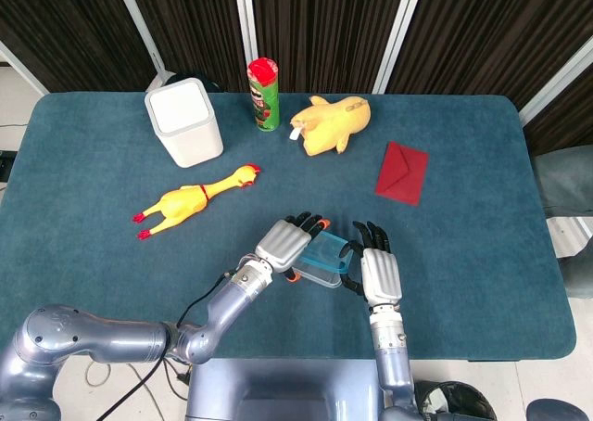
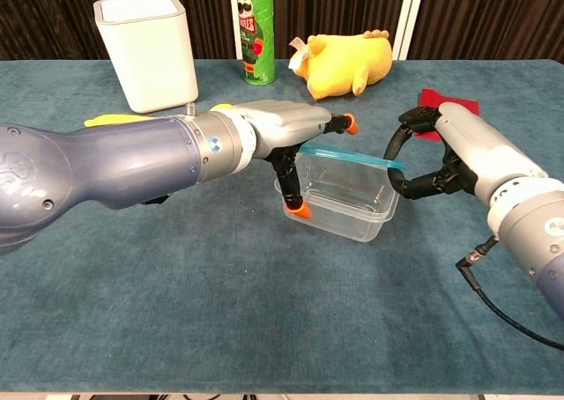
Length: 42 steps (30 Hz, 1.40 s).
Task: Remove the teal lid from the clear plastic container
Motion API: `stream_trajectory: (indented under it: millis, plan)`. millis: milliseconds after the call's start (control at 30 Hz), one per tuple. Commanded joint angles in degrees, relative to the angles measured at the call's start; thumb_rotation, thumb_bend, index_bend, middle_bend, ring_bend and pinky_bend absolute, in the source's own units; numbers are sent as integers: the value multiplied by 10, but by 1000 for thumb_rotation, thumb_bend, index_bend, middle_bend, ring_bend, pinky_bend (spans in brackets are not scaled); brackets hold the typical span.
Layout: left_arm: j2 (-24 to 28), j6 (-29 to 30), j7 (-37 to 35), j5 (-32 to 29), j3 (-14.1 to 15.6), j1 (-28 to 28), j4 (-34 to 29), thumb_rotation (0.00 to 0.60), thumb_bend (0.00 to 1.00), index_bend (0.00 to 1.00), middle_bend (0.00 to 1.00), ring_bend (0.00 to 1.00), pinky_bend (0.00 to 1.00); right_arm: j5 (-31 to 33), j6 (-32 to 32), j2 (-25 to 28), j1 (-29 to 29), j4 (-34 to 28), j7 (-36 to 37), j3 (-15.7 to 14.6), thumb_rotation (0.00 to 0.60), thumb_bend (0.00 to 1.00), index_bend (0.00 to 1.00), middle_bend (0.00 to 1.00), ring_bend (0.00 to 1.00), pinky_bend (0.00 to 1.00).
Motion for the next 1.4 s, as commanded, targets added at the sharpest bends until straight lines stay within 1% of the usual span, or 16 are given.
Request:
stream_trajectory:
  millis: [33, 500, 733, 1067, 1167, 1300, 1400]
  plan:
    - [4, 5, -5, 7, -3, 2, -7, 600, 52, 56, 40, 34, 211, -5, 0, 3, 0, 1, 4, -1, 600, 641, 594, 162, 0, 0]
    - [53, 28, -31, 41, -20, 16, -64, 600, 52, 61, 40, 34, 211, -38, 4, 13, -1, 3, 28, -5, 600, 641, 631, 169, 0, 0]
    - [74, 30, -47, 54, -19, 26, -85, 600, 52, 63, 40, 34, 211, -33, 5, 15, 1, 1, 34, 12, 600, 642, 645, 172, 0, 0]
    - [92, 33, -55, 66, -21, 29, -105, 600, 52, 68, 40, 34, 211, -32, 8, 18, 2, 1, 34, 18, 600, 642, 655, 176, 0, 0]
    - [98, 36, -57, 68, -23, 29, -113, 600, 52, 69, 40, 34, 211, -29, 8, 16, 6, 2, 32, 27, 600, 642, 655, 176, 0, 0]
    - [109, 41, -62, 73, -27, 32, -126, 600, 52, 72, 42, 34, 211, -24, 9, 22, 14, 4, 27, 50, 600, 642, 655, 176, 0, 0]
    - [123, 46, -73, 82, -31, 38, -141, 600, 52, 77, 44, 34, 211, -22, 8, 41, 20, 1, 28, 73, 600, 642, 655, 176, 0, 0]
